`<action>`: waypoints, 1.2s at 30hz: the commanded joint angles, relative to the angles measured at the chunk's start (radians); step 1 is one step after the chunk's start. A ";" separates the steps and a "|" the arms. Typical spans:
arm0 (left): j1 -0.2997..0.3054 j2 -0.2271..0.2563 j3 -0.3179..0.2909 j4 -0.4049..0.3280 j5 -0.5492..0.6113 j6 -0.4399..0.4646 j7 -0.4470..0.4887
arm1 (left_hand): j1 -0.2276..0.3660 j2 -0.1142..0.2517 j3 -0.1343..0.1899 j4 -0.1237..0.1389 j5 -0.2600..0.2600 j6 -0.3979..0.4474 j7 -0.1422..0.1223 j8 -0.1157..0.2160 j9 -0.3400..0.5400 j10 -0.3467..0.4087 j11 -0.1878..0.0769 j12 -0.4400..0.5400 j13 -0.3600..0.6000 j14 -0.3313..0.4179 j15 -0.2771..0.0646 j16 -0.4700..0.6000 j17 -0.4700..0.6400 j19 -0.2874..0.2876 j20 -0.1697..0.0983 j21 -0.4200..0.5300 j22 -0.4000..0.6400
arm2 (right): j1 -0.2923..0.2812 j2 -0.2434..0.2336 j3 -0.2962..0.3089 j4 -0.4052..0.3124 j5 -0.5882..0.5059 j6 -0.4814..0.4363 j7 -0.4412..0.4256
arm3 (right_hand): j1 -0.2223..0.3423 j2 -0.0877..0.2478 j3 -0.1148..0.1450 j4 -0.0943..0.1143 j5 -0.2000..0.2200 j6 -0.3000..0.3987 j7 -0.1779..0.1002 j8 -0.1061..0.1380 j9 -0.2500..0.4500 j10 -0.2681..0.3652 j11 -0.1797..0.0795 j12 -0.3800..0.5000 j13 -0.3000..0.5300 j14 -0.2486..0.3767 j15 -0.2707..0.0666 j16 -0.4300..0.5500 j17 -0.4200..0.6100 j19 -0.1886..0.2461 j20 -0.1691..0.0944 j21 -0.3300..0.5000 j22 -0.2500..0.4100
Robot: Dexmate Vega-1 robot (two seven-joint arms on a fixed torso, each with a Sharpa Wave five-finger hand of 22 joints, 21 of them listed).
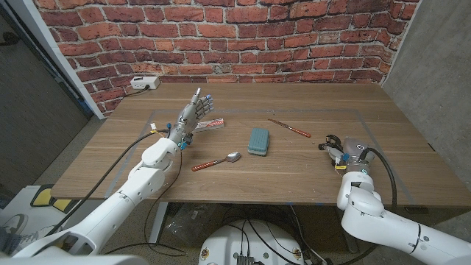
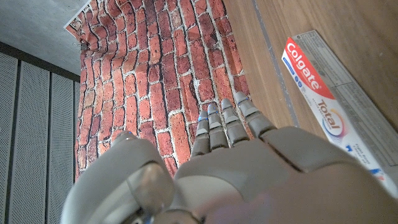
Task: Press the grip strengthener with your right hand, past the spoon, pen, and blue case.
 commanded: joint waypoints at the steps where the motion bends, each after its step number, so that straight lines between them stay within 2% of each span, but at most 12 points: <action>1: -0.003 0.001 -0.002 0.009 -0.005 0.005 -0.007 | 0.010 0.002 -0.004 0.003 -0.001 0.014 0.000 -0.002 0.005 0.012 0.000 -0.005 0.003 0.010 -0.003 -0.003 0.003 0.011 -0.003 -0.003 0.003 | 0.053 -0.013 -0.036 0.009 0.085 -0.040 0.006 | 0.021 0.002 0.005 -0.007 0.002 -0.012 0.003 -0.007 0.005 -0.007 0.001 -0.003 0.001 -0.005 0.000 -0.003 0.003 -0.002 0.000 -0.002 0.001; 11: -0.004 0.005 -0.003 0.008 -0.006 0.012 -0.008 | 0.011 0.004 -0.005 0.003 -0.002 0.015 0.001 -0.003 0.005 0.013 -0.002 -0.006 0.003 0.011 -0.003 -0.005 0.003 0.011 -0.002 -0.004 0.003 | 0.076 -0.014 -0.042 0.010 0.119 -0.054 0.023 | 0.037 0.006 0.013 -0.011 0.003 -0.011 0.013 -0.006 0.005 -0.006 0.006 -0.003 0.001 0.009 -0.008 0.001 0.003 0.008 -0.001 -0.001 0.002; 20: 0.000 0.006 -0.002 0.007 -0.010 0.019 -0.009 | 0.011 0.005 -0.006 0.003 -0.003 0.015 -0.001 -0.004 0.005 0.015 -0.001 -0.007 0.003 0.013 -0.004 -0.005 0.003 0.012 -0.003 -0.006 0.003 | 0.075 -0.021 -0.021 -0.002 0.097 -0.054 0.118 | 0.074 0.028 0.036 -0.019 0.012 0.008 0.023 0.002 0.005 0.012 0.017 0.003 0.001 0.020 -0.009 0.002 0.003 0.023 -0.005 0.002 0.002; 30: -0.010 -0.001 0.003 0.025 -0.012 0.018 -0.019 | 0.012 0.007 -0.008 0.004 -0.005 0.019 -0.003 -0.004 0.005 0.019 -0.003 -0.007 0.003 0.018 -0.004 -0.004 0.003 0.012 0.002 -0.007 0.004 | 0.090 -0.034 -0.007 -0.013 0.104 -0.054 0.175 | 0.118 0.054 0.066 -0.024 0.024 0.026 0.028 0.007 0.006 0.030 0.016 0.008 0.000 0.042 -0.011 0.006 0.003 0.060 -0.017 0.014 0.003; 33: -0.013 -0.005 0.003 0.031 -0.012 0.017 -0.019 | 0.012 0.007 -0.008 0.004 -0.005 0.020 -0.005 -0.004 0.005 0.021 -0.005 -0.007 0.003 0.019 -0.003 -0.004 0.003 0.013 0.004 -0.007 0.004 | 0.091 -0.032 -0.001 -0.010 0.092 -0.054 0.209 | 0.127 0.059 0.073 -0.025 0.028 0.029 0.029 0.008 0.006 0.034 0.018 0.009 0.000 0.048 -0.009 0.007 0.003 0.073 -0.021 0.018 0.004; 36: -0.014 -0.007 0.003 0.034 -0.014 0.021 -0.016 | 0.012 0.007 -0.009 0.004 -0.006 0.021 -0.007 -0.004 0.005 0.022 -0.004 -0.007 0.003 0.020 -0.005 -0.004 0.003 0.014 0.005 -0.007 0.004 | 0.105 -0.039 -0.012 -0.008 0.056 -0.054 0.288 | 0.132 0.060 0.076 -0.025 0.030 0.031 0.030 0.008 0.006 0.038 0.020 0.010 0.000 0.052 -0.010 0.008 0.003 0.082 -0.022 0.022 0.004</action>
